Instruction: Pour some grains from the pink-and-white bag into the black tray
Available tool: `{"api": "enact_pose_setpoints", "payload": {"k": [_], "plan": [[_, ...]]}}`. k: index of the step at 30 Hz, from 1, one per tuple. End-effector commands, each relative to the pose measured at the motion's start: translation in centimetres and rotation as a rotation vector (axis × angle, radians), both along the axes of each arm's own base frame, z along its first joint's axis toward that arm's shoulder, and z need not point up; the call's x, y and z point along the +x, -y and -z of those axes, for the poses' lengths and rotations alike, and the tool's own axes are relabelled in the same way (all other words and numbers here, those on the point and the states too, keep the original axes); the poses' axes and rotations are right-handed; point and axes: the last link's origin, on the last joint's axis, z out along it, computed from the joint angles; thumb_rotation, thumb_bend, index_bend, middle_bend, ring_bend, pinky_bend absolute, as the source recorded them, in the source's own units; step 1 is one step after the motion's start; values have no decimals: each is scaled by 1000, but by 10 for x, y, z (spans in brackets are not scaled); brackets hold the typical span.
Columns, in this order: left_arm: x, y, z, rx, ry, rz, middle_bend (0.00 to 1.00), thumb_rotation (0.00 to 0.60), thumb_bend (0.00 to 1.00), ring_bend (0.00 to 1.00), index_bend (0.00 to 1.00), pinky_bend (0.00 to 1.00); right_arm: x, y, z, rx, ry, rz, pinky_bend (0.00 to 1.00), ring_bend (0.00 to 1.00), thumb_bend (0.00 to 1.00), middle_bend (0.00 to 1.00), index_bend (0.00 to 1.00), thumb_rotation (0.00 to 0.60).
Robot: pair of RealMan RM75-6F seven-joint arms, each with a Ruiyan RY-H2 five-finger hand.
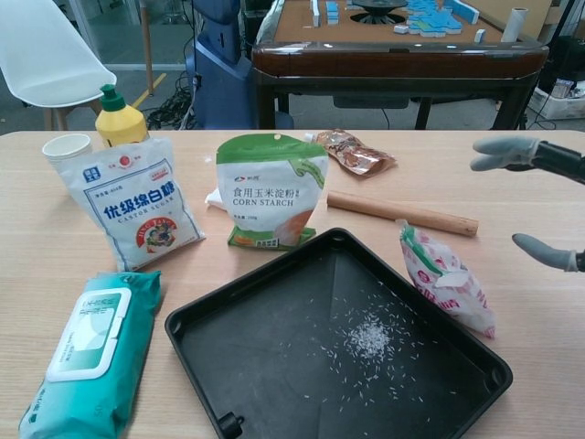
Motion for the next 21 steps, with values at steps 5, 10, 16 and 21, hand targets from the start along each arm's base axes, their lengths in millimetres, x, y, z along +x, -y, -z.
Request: {"api": "enact_pose_setpoints", "payload": {"k": [5,10,16,21], "plan": [[-1,-5,-5,10,-8,11,65,600,279,0,164,34,-11,-13,-57,-207,-176,133,118,135,383,227,81,600],[-4,-7,-5,9,-5,10,65,600,278,0,164,35,-31,-17,-83,-292,-328,264,184,179,383,309,194,600],[-6,-8,-2,9,-2,15,65,600,278,0,164,35,-39,-28,-98,-316,-429,360,185,179,383,313,207,600],[-5,-10,2,2,5,25,65,600,278,0,164,35,-40,-39,-106,-320,-428,399,184,179,383,313,207,600]]}}
